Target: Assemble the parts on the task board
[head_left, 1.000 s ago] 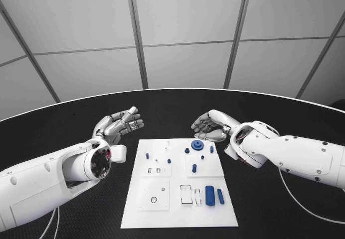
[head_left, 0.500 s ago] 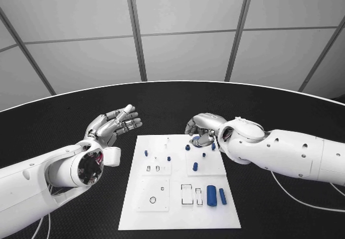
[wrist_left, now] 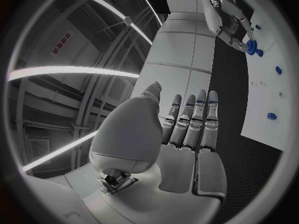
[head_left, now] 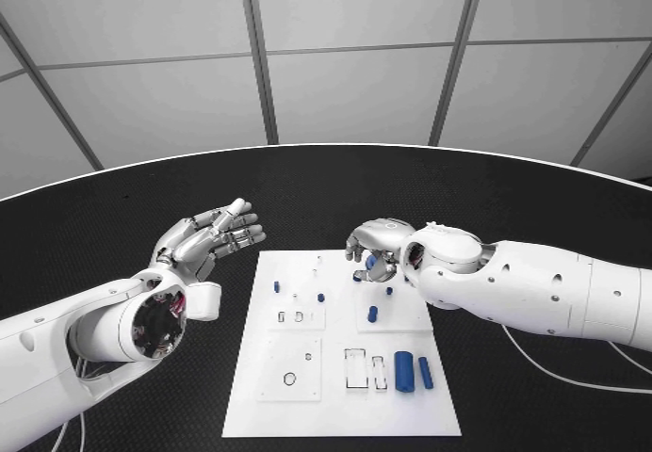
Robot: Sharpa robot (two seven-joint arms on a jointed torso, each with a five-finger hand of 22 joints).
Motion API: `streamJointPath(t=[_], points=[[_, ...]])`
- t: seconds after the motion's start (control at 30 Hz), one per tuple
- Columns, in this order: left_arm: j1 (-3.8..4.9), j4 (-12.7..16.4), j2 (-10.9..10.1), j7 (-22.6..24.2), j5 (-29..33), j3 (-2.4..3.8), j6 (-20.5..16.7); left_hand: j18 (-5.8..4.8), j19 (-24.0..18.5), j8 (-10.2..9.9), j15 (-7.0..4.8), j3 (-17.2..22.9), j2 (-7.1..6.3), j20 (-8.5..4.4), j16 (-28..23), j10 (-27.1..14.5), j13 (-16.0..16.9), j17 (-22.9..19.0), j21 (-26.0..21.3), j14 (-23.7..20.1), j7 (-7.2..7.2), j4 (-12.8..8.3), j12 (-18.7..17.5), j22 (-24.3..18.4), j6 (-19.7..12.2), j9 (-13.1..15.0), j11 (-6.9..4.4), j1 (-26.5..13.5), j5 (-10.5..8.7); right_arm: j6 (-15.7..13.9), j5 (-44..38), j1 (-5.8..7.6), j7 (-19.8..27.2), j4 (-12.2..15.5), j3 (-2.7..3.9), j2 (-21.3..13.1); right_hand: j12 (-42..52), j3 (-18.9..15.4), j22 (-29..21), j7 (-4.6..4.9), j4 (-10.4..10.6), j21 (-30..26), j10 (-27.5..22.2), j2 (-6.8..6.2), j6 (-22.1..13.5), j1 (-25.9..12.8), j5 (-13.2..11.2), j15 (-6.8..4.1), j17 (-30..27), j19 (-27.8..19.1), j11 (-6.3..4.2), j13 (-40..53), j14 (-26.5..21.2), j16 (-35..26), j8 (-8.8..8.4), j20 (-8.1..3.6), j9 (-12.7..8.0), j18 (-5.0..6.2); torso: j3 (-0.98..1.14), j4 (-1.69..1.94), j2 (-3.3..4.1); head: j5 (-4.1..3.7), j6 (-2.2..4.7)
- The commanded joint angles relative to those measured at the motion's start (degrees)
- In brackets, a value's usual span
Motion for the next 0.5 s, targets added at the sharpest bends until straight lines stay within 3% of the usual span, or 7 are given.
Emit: streamJointPath(t=[0.03, 0.5], points=[[0.03, 0.1, -0.1, -0.1, 0.0, 0.00, 0.1, 1.10, 0.3, -0.1, 0.06, 0.2, -0.02, 0.09, -0.2, -0.1, -0.1, -0.1, 0.2, -0.5, 4.14, 0.0, -0.3, -0.1, 0.3, 0.0, 0.27, 0.6, 0.07, 0.7, -0.5, 0.01, -0.5, -0.3, 0.00, 0.1, 0.2, -0.1, 2.6, -0.26, 0.6, 2.3, -1.0, -0.47, -0.6, 0.0, -0.2, 0.06, 2.1, 0.2, 0.11, 0.2, 2.2, 2.2, 0.27, 0.16, 0.3, -0.84, 0.02, 0.44, 0.67, -0.40, 0.06], [0.25, 0.6, -0.3, -0.3, 0.0, 0.01, 0.4, 1.10, 0.3, -0.1, 0.06, 0.2, -0.02, 0.09, -0.2, -0.1, -0.1, -0.1, 0.2, -0.5, 4.14, 0.0, -0.3, -0.1, 0.3, 0.0, 0.27, 0.6, 0.07, 2.5, -0.9, 0.02, -1.4, -1.1, -0.01, 0.0, 0.0, -0.4, 4.5, -0.63, 0.9, 4.0, -2.3, -0.21, -0.9, 0.4, -0.2, 0.37, 4.1, -0.1, 0.40, 0.3, 2.5, 4.4, 0.50, 0.56, 0.7, -0.92, 0.14, 1.01, 1.68, -0.89, 0.32]])
